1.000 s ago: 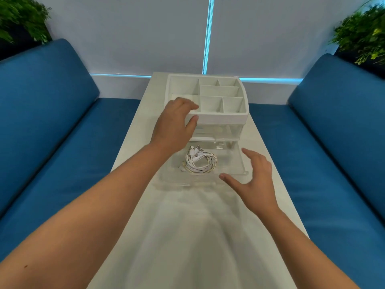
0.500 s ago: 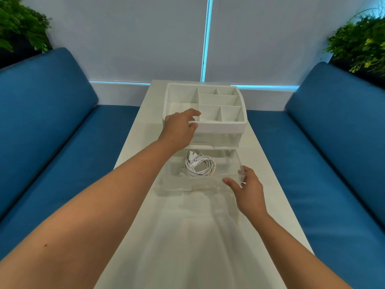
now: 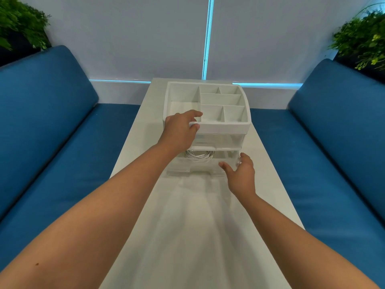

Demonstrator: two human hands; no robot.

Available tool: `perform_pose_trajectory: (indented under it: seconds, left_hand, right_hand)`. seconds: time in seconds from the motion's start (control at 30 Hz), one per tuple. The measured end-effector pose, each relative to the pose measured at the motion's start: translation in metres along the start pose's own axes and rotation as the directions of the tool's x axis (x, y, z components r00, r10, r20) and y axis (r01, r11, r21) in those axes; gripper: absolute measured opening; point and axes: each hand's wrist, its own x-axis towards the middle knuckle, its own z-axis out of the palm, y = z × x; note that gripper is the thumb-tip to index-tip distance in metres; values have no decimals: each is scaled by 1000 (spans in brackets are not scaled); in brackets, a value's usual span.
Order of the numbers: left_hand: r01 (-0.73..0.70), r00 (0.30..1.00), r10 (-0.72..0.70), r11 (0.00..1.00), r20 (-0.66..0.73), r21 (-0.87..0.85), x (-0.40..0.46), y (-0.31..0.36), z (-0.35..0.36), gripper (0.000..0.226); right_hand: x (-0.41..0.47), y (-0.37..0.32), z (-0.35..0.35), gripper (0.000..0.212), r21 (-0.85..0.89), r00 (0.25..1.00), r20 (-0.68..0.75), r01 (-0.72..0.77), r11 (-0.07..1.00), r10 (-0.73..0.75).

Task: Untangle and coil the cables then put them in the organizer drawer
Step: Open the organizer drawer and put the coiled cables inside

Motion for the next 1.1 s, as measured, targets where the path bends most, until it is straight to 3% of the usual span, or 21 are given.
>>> perform_pose_trajectory:
  seconds: [0.5, 0.73, 0.97, 1.1]
  left_hand:
    - [-5, 1000, 6, 1000, 22, -18, 4, -6, 1, 34]
    - [-23, 999, 23, 1000, 36, 5, 3, -6, -2, 35]
    - [-32, 988, 26, 999, 150, 37, 0, 1, -16, 42]
    - [-78, 992, 73, 996, 103, 46, -13, 0, -24, 44]
  right_hand:
    - [32, -3, 17, 57, 46, 999, -12, -33, 998, 33]
    - [34, -3, 5, 57, -30, 999, 50, -12, 999, 13]
    - [31, 1, -18, 66, -152, 988, 145, -31, 988, 54]
    - [17, -4, -30, 67, -164, 985, 170, 4, 987, 25]
